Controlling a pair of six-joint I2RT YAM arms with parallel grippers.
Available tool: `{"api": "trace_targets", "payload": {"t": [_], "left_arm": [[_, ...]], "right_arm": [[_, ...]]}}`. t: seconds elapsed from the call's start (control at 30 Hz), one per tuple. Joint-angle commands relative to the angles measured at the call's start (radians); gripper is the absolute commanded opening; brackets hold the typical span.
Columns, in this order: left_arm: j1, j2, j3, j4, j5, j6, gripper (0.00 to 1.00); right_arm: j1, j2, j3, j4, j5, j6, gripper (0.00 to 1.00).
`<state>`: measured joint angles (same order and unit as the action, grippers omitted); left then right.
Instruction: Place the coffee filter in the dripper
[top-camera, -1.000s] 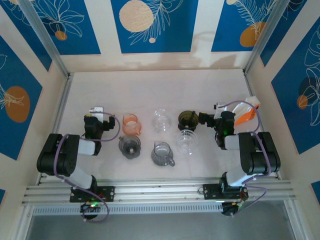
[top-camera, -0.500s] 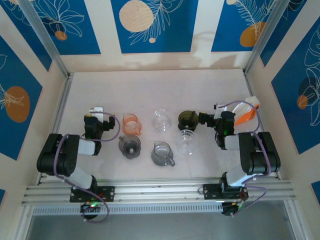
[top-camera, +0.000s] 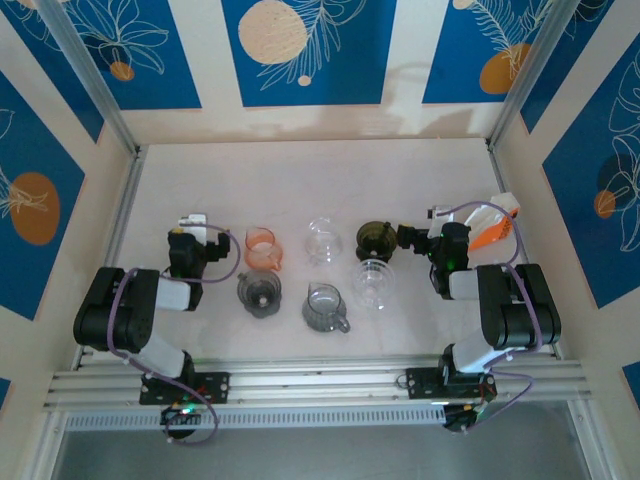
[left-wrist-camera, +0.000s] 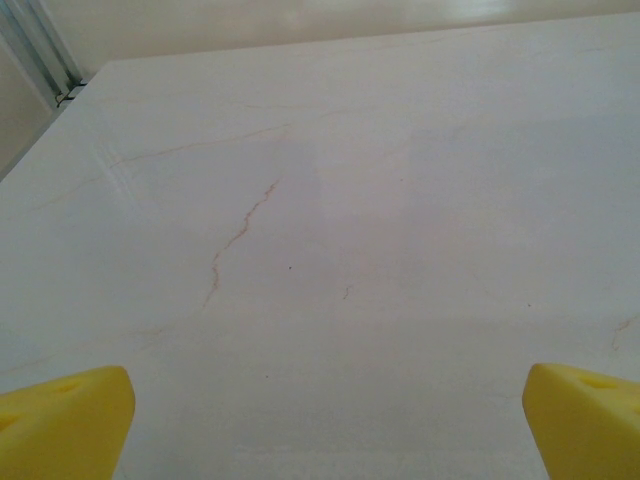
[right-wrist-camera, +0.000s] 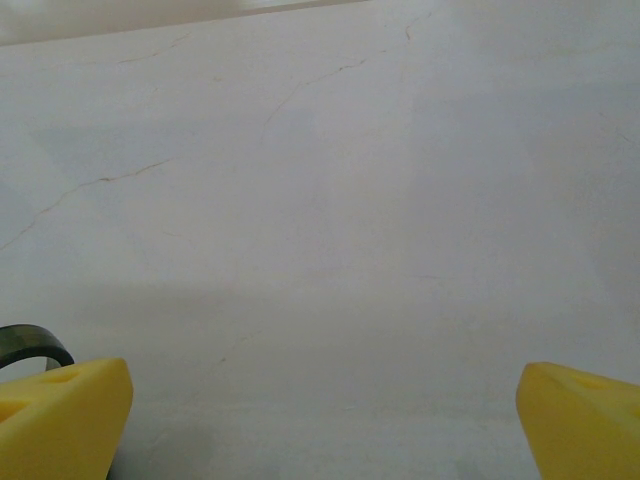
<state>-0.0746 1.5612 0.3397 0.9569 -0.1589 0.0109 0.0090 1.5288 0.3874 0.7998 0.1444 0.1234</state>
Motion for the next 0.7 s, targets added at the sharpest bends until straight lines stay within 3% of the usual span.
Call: {"api": "trace_targets", "payload": {"t": [0.0,0.13,0.3,0.37,0.53,0.6,0.67], "left_arm": [[-0.003,0.003,0.028,-0.006,0.004,0.015,1.0],[-0.004,-0.019,0.025,-0.017,-0.031,0.003,1.0],[-0.004,-0.172,0.09,-0.264,-0.073,-0.007,1.0],[-0.004,-0.221,0.117,-0.343,-0.118,-0.027,1.0],[-0.004,-0.338,0.161,-0.448,-0.212,-0.147,1.0],[-0.003,-0.366,0.161,-0.436,-0.209,-0.236,1.0],[-0.003,-0.384,0.166,-0.426,-0.167,-0.37,1.0]], "right_arm": [[-0.008,-0.006,0.03,0.004,-0.025,-0.011,0.99],[-0.015,-0.025,0.023,0.009,-0.017,0.006,0.99],[-0.007,-0.141,0.158,-0.369,0.063,0.07,0.99],[0.014,-0.157,0.186,-0.436,0.082,0.08,0.99],[0.12,-0.216,0.241,-0.544,0.264,0.109,0.99],[0.143,-0.233,0.275,-0.605,0.353,0.203,0.99],[0.13,-0.245,0.336,-0.762,0.392,0.428,0.99]]}}
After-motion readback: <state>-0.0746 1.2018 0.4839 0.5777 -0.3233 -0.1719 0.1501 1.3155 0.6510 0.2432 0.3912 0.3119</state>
